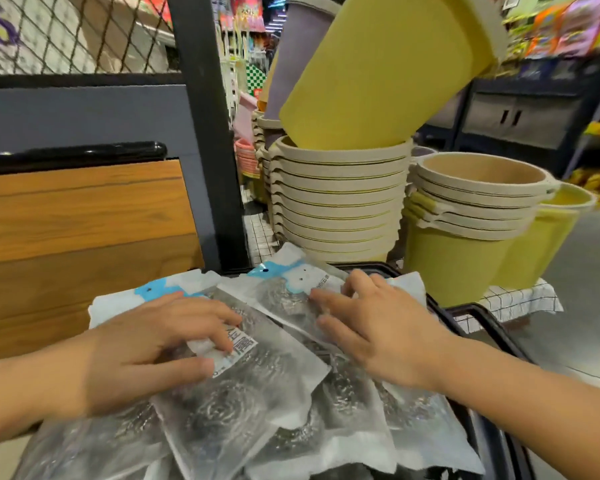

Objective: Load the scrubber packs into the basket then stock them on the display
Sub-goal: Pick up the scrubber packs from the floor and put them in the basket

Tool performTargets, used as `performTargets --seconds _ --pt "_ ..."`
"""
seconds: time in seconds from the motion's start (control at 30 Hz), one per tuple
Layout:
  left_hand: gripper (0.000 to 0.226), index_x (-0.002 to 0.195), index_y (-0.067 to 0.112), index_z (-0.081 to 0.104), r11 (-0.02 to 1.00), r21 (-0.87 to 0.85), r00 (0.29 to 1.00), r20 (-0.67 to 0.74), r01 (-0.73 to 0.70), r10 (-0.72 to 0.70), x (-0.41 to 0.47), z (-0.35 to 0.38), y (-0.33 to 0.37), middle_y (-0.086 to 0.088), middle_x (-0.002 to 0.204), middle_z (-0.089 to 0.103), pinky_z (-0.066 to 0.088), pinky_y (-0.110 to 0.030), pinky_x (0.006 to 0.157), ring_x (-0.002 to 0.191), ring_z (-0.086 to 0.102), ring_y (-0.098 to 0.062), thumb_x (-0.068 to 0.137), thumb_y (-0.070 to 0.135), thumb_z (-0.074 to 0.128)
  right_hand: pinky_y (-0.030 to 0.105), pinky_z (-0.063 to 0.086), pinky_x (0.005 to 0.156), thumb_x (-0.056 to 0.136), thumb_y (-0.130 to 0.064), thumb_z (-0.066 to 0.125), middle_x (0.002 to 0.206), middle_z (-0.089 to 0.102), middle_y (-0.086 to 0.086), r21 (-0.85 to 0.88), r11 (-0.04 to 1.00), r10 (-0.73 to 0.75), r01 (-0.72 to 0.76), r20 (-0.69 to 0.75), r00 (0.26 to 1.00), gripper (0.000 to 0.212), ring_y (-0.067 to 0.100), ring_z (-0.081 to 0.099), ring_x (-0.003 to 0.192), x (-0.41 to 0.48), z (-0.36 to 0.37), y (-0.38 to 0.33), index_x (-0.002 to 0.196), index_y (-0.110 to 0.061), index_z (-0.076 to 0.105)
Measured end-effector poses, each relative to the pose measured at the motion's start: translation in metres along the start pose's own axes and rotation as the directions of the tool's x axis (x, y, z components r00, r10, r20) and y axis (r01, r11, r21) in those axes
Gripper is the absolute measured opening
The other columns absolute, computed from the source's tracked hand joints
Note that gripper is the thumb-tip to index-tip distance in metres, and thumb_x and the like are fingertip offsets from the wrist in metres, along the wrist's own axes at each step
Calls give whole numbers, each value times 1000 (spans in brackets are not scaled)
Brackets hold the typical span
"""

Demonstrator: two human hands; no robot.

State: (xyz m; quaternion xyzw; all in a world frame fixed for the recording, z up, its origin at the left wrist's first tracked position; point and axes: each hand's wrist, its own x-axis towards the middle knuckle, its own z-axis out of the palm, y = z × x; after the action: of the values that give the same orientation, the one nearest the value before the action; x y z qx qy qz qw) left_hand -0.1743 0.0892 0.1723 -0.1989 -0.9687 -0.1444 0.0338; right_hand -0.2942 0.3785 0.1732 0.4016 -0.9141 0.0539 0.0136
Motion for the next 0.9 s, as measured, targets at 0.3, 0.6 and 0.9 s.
performTargets --seconds 0.3,0.6,0.9 --pt "41 106 46 64 991 -116 977 -209 -60 35 131 -26 119 21 116 65 45 -23 89 109 60 1 83 74 45 39 47 96 90 -64 37 115 60 3 268 923 354 -275 -314 881 61 22 57 109 -71 -37 165 131 -26 60" --pt "33 91 31 70 773 -634 988 126 9 92 337 174 339 7 88 71 47 -15 66 71 61 -5 66 53 74 37 42 101 94 -43 60 136 57 14 301 388 909 -871 33 416 54 31 52 128 -339 62 395 140 -16 52" --pt "31 113 22 61 685 -558 737 675 469 46 374 427 470 -3 106 63 46 -21 59 73 59 -12 85 33 72 42 36 114 85 -46 72 155 31 23 3 21 897 -1000 443 21 93 39 38 140 -584 225 483 158 -25 18"
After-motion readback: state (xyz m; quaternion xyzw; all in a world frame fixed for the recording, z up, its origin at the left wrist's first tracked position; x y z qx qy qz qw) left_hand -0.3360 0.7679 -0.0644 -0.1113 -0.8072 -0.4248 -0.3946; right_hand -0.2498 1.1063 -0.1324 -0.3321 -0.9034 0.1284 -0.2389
